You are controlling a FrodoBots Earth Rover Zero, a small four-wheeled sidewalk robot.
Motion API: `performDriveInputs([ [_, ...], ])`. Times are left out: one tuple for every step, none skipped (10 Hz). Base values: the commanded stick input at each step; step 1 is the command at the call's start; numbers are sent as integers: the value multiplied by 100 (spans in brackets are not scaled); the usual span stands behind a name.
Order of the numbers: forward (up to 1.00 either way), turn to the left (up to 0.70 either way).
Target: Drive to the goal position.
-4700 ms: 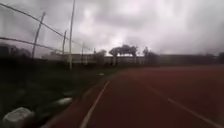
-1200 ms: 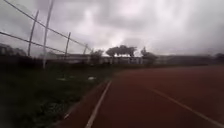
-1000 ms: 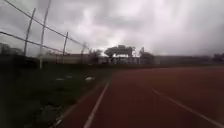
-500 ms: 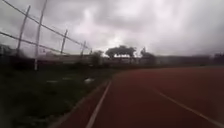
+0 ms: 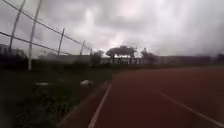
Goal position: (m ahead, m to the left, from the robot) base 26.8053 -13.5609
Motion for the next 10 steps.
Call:
performDriveInputs([
  [70,-2],
  [70,0],
  [70,0],
  [70,0],
  [70,0],
  [70,0],
  [70,0],
  [70,0],
  [70,0],
  [70,0],
])
